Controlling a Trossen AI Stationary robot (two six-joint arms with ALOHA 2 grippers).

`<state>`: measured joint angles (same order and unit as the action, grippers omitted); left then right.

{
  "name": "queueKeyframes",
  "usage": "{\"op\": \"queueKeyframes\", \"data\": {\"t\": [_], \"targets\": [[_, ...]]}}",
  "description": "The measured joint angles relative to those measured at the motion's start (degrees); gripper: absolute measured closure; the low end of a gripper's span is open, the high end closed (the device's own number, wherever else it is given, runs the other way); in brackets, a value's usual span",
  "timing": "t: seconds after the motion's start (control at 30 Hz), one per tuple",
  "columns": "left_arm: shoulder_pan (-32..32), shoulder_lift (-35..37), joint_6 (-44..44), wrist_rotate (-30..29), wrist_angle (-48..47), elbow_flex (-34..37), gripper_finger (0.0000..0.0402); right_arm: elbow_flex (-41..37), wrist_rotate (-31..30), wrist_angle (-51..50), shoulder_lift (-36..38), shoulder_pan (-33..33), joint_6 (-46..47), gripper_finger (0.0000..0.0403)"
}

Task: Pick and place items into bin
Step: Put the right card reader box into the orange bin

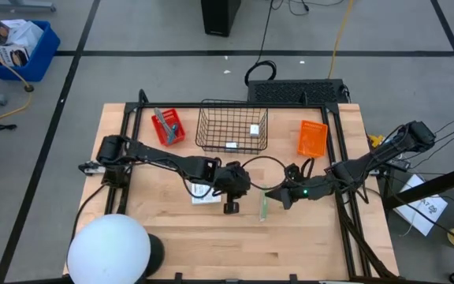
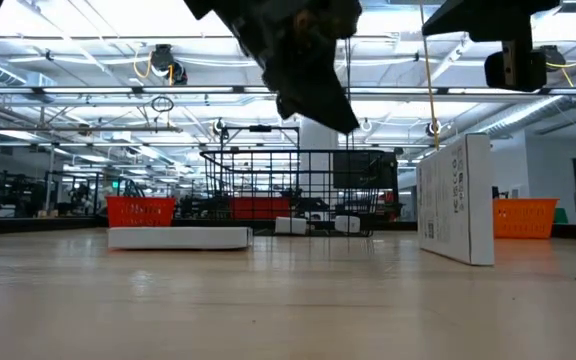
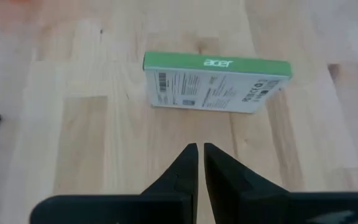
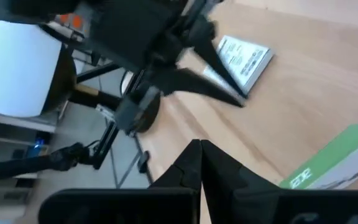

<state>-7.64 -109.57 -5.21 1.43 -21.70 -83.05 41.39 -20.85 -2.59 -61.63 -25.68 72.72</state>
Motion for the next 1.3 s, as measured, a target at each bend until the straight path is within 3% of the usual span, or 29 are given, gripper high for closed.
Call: {"op": "queueKeyframes", "data": {"t": [0.1, 0.2, 0.4, 0.63, 0.9, 1.0, 1.3], "targets": [[0.0, 1.1, 1.1, -0.9, 0.6, 0.0, 0.0371, 0.0, -3.5, 1.7, 0.0, -1.3, -3.1, 0.0403], [0.5, 1.1, 0.7, -1.2, -0.2, 0.0, 0.0371, 0.1, -3.0, 6.6, -0.1, -2.8, -7.6, 0.0403], [0.6, 1.6, 1.2, 1.9, 0.4, 0.0, 0.0371, 0.0, -4.6, -2.0, -0.1, -3.8, -2.2, 0.0403], [-0.4, 5.3, 3.0, 9.2, 7.0, 1.9, 0.0371, 0.0, -4.4, 0.4, -1.2, -3.8, -4.3, 0.0403], [0.4, 21.3, 3.3, 12.7, 26.7, 21.3, 0.0371, 0.4, 0.3, -4.4, -1.4, -0.8, 0.9, 0.0403], [1.0, 28.8, 3.2, 12.6, 29.0, 28.3, 0.0371, 3.0, 1.7, -7.7, -1.7, 0.8, 1.5, 0.0403], [1.4, 45.8, 3.5, 11.6, 36.5, 43.3, 0.0371, 24.1, 6.5, -39.5, -11.0, 6.9, 3.1, 0.0403]]}}
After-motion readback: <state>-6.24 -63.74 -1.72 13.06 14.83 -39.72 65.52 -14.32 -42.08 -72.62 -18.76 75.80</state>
